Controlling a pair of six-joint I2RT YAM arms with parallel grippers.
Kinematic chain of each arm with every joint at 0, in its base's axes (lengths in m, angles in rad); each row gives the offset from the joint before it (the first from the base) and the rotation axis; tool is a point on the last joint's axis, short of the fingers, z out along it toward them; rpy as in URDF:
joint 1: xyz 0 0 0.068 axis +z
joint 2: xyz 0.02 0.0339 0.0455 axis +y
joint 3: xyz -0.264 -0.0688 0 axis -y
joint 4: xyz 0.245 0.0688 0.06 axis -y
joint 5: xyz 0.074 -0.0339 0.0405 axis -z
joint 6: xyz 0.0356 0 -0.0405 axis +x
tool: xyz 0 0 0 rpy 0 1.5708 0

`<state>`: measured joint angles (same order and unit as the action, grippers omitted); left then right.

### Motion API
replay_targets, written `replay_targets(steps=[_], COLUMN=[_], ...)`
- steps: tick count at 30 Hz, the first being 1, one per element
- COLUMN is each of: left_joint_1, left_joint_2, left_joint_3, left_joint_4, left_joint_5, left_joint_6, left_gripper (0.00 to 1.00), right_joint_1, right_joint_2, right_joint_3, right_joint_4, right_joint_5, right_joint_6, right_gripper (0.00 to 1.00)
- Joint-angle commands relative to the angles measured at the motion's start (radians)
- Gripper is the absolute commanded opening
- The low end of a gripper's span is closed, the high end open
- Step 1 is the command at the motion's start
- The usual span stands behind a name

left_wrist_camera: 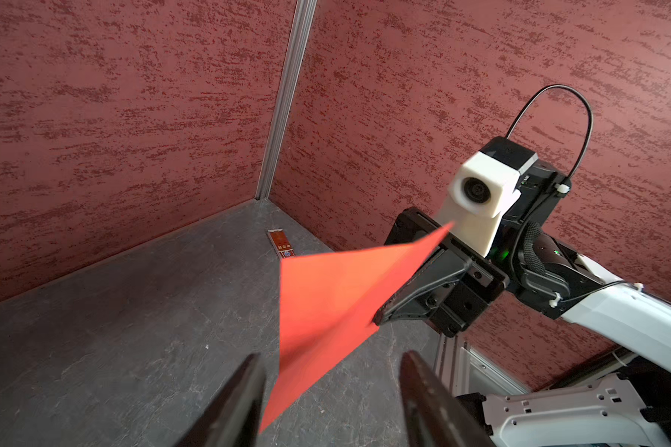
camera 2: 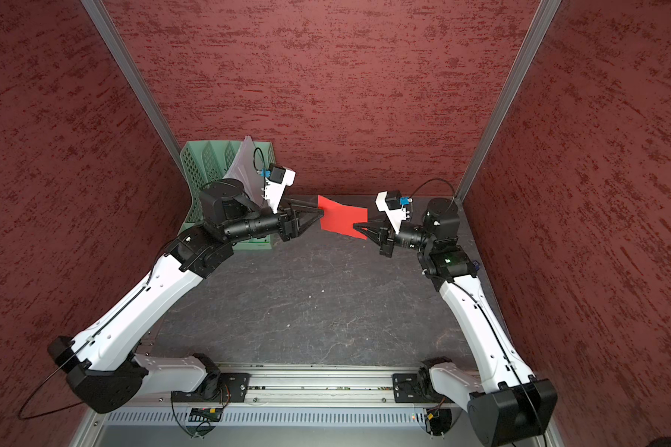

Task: Fold the square paper along the opposite sides
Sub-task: Pick up the paper from the center of the board.

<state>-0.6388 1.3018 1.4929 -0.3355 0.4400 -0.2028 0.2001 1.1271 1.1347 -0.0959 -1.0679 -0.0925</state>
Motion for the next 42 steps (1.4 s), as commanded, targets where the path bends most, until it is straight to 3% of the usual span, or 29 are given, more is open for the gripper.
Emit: replay_targets(steps=[1,10,15,26,31,37,40,42], left_joint_1=[-0.009,0.015,0.062,0.120,0.123,0.134,0.143,0.145], left_joint_2=[-0.035,-0.074,-0.068,0.030,0.060,0.028,0.007,0.004], left_joint_3=[-0.053,-0.226,-0.299,-0.269,-0.260,-0.296,-0.306,-0.297], left_joint_4=[0.080,0.245,0.420,0.663,0.708,0.756,0.774,0.765], left_joint_5=[-0.041,0.092,0.175,0.377,0.434,0.427,0.427,0.442], left_joint_6=[0.051,0.094,0.044,-0.093,-0.138,-0.169,-0.185,-0.188], left_gripper=[1.00,1.00,1.00,1.00,0.95,0.80,0.54,0.49], right_joint_1=[0.012,0.014,0.016,0.033,0.035,0.036,0.035,0.035], right_joint_2=[-0.002,-0.005,-0.008,0.006,0.003,0.007,0.011,0.015], right_joint_3=[0.011,0.019,0.016,0.009,0.011,0.013,0.015,0.015], right_joint_4=[0.021,0.037,0.045,0.049,0.046,0.019,0.000,-0.007], right_joint_5=[0.031,0.005,-0.027,-0.081,-0.084,-0.072,-0.064,-0.063], right_joint_6=[0.018,0.033,0.041,0.050,0.048,0.028,0.016,0.011], right_gripper=[0.00,0.00,0.00,0.00,0.00,0.00,0.00,0.00])
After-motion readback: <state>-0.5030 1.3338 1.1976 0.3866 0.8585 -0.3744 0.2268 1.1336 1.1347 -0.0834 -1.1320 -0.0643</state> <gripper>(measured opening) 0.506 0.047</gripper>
